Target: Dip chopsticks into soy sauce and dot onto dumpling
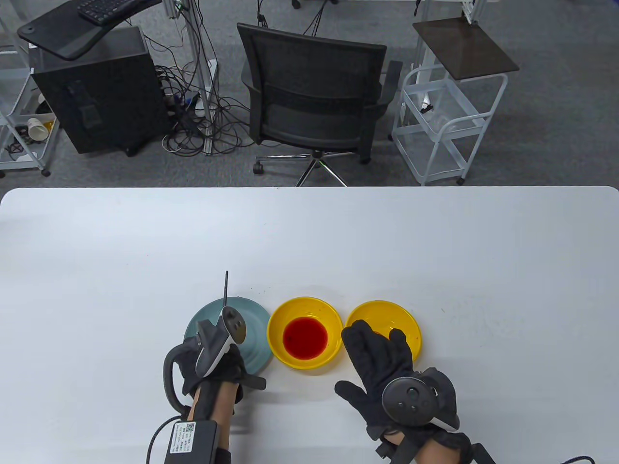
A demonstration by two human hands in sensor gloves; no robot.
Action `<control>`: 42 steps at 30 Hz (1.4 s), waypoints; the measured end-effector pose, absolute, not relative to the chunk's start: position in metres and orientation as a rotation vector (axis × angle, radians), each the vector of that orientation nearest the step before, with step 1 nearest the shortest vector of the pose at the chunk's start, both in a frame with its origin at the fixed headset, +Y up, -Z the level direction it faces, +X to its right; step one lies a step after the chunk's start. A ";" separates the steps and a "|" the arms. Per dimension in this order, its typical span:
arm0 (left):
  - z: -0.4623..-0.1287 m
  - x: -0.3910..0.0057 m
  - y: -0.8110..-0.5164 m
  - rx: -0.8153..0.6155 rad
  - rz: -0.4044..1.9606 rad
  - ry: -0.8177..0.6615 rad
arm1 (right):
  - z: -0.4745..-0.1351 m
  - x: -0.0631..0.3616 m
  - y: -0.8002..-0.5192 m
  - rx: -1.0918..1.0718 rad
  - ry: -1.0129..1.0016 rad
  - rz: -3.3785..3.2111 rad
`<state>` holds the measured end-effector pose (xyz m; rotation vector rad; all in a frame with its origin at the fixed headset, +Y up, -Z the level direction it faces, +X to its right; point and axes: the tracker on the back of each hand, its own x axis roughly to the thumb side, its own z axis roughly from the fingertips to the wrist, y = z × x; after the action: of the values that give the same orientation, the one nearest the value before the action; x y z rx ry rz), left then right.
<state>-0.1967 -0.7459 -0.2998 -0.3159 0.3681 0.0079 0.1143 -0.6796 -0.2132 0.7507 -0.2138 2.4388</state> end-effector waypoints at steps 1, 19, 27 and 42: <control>-0.300 -0.196 -0.747 -0.324 0.001 0.366 | -0.214 0.115 -0.680 0.747 -0.212 2.438; -0.294 -0.207 -0.738 -0.324 0.064 0.393 | -0.234 0.154 -0.682 0.534 -0.172 2.410; -0.279 -0.206 -0.707 -0.074 0.221 0.267 | -0.246 0.165 -0.693 0.424 -0.138 2.499; -0.271 -0.178 -0.707 -0.016 0.322 -0.034 | -0.257 0.168 -0.715 0.252 0.076 2.624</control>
<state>-0.1780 -0.7072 -0.2710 -0.0156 -0.0338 0.3221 0.1684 -0.7150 -0.2572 0.2524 0.0761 2.6244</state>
